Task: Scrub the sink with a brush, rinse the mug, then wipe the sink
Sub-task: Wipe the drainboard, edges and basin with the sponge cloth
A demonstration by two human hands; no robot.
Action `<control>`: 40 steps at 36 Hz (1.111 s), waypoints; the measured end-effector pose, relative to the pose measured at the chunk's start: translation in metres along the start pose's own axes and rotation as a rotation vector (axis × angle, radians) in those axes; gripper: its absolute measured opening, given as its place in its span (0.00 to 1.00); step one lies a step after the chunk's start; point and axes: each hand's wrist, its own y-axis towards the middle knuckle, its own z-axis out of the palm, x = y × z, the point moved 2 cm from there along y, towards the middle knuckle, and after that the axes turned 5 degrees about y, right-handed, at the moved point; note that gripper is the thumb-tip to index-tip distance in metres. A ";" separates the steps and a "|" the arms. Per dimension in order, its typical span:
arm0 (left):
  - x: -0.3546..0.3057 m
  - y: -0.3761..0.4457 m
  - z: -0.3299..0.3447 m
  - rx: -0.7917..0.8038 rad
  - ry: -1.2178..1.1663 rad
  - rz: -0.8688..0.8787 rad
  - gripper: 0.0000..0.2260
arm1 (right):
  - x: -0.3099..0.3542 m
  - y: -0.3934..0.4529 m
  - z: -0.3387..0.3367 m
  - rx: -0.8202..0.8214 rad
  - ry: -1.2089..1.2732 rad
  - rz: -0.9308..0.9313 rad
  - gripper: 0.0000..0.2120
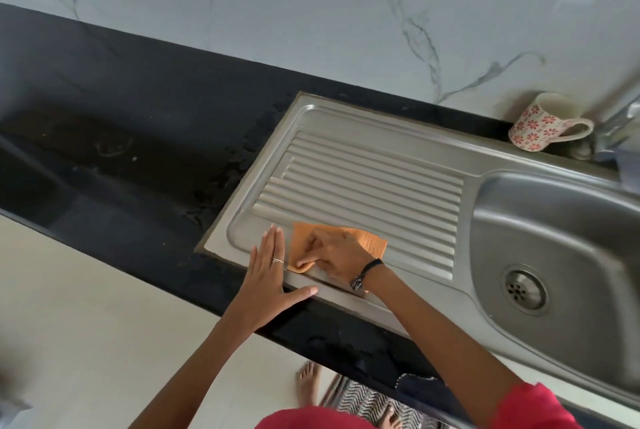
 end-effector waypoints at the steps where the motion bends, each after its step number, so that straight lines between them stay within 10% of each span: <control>1: -0.008 -0.001 0.004 0.006 -0.006 0.003 0.54 | -0.007 -0.009 -0.001 0.006 -0.010 0.006 0.18; 25: -0.161 -0.016 0.060 0.112 0.025 0.111 0.55 | -0.137 -0.213 0.003 -0.075 0.132 0.056 0.22; 40: -0.191 -0.014 0.058 0.146 0.063 0.139 0.57 | -0.202 -0.296 -0.009 -0.152 0.259 0.412 0.13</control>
